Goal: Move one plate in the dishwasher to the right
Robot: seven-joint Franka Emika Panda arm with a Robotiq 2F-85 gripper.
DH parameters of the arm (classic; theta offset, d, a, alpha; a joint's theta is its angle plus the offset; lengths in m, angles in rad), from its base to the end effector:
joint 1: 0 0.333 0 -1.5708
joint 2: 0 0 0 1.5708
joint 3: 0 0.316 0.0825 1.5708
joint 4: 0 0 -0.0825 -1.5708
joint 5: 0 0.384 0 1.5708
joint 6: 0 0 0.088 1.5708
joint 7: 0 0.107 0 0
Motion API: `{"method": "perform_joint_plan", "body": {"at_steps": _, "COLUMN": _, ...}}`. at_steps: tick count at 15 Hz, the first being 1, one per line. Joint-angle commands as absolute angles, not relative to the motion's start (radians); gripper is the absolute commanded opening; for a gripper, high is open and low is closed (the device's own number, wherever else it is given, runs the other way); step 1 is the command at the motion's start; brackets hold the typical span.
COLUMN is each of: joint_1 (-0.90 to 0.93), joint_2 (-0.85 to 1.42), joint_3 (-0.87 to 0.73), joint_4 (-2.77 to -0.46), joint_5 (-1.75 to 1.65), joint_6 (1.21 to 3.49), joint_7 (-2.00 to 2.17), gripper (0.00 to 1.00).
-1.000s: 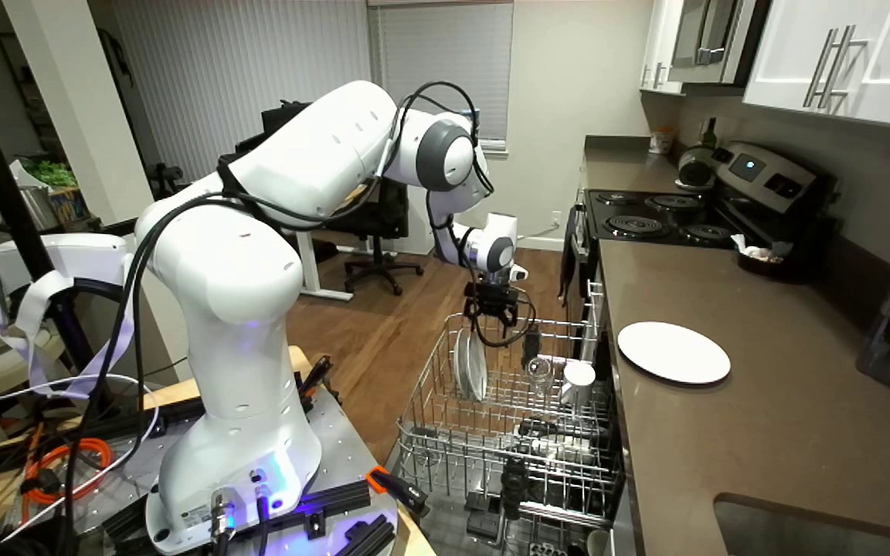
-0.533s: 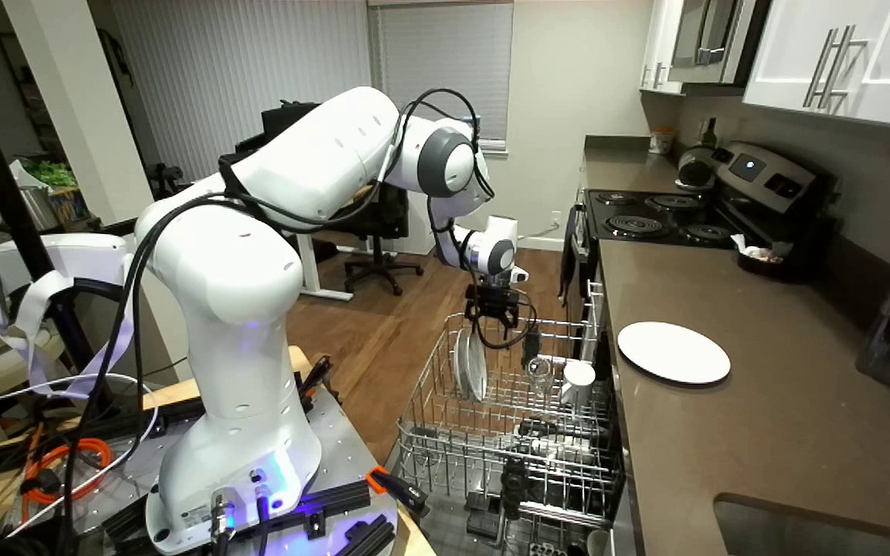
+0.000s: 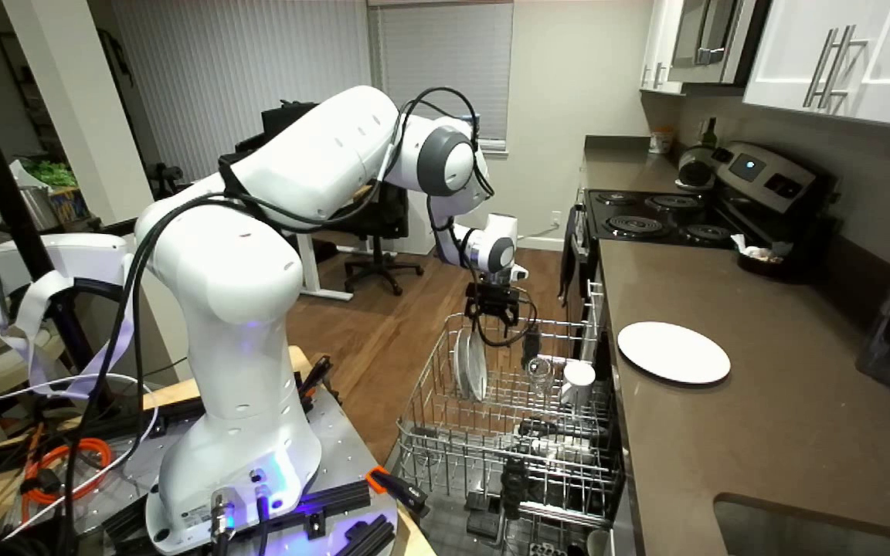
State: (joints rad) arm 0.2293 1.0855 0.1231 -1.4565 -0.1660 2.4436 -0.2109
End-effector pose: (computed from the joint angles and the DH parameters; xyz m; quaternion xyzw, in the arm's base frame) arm 0.6436 0.2247 0.0258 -0.9491 -0.3119 0.0439 0.0023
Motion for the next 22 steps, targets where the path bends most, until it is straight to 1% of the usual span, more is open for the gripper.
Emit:
{"method": "perform_joint_plan", "body": {"at_steps": 1, "joint_1": 0.236, "joint_2": 1.04, "joint_3": 0.131, "joint_4": -1.475, "joint_5": -0.174, "joint_6": 2.391, "joint_7": -0.215, "gripper": 1.0}}
{"method": "perform_joint_plan", "body": {"at_steps": 6, "joint_1": 0.225, "joint_2": 1.049, "joint_3": 0.164, "joint_4": -1.456, "joint_5": -0.162, "joint_6": 2.346, "joint_7": -0.248, "gripper": 1.0}}
{"method": "perform_joint_plan", "body": {"at_steps": 12, "joint_1": 0.229, "joint_2": 1.086, "joint_3": 0.162, "joint_4": -1.427, "joint_5": -0.164, "joint_6": 2.26, "joint_7": -0.249, "gripper": 1.0}}
{"method": "perform_joint_plan", "body": {"at_steps": 16, "joint_1": 0.228, "joint_2": 1.104, "joint_3": 0.162, "joint_4": -1.418, "joint_5": -0.166, "joint_6": 2.262, "joint_7": -0.255, "gripper": 1.0}}
{"method": "perform_joint_plan", "body": {"at_steps": 17, "joint_1": 0.229, "joint_2": 1.108, "joint_3": 0.16, "joint_4": -1.415, "joint_5": -0.168, "joint_6": 2.263, "joint_7": -0.256, "gripper": 0.75}}
{"method": "perform_joint_plan", "body": {"at_steps": 18, "joint_1": 0.229, "joint_2": 1.111, "joint_3": 0.159, "joint_4": -1.411, "joint_5": -0.169, "joint_6": 2.261, "joint_7": -0.259, "gripper": 0.74}}
{"method": "perform_joint_plan", "body": {"at_steps": 19, "joint_1": 0.229, "joint_2": 1.113, "joint_3": 0.161, "joint_4": -1.407, "joint_5": -0.168, "joint_6": 2.262, "joint_7": -0.26, "gripper": 0.67}}
{"method": "perform_joint_plan", "body": {"at_steps": 20, "joint_1": 0.228, "joint_2": 1.113, "joint_3": 0.162, "joint_4": -1.407, "joint_5": -0.167, "joint_6": 2.263, "joint_7": -0.262, "gripper": 0.63}}
{"method": "perform_joint_plan", "body": {"at_steps": 21, "joint_1": 0.229, "joint_2": 1.111, "joint_3": 0.16, "joint_4": -1.409, "joint_5": -0.168, "joint_6": 2.261, "joint_7": -0.261, "gripper": 0.74}}
{"method": "perform_joint_plan", "body": {"at_steps": 22, "joint_1": 0.23, "joint_2": 1.107, "joint_3": 0.158, "joint_4": -1.413, "joint_5": -0.17, "joint_6": 2.26, "joint_7": -0.258, "gripper": 0.78}}
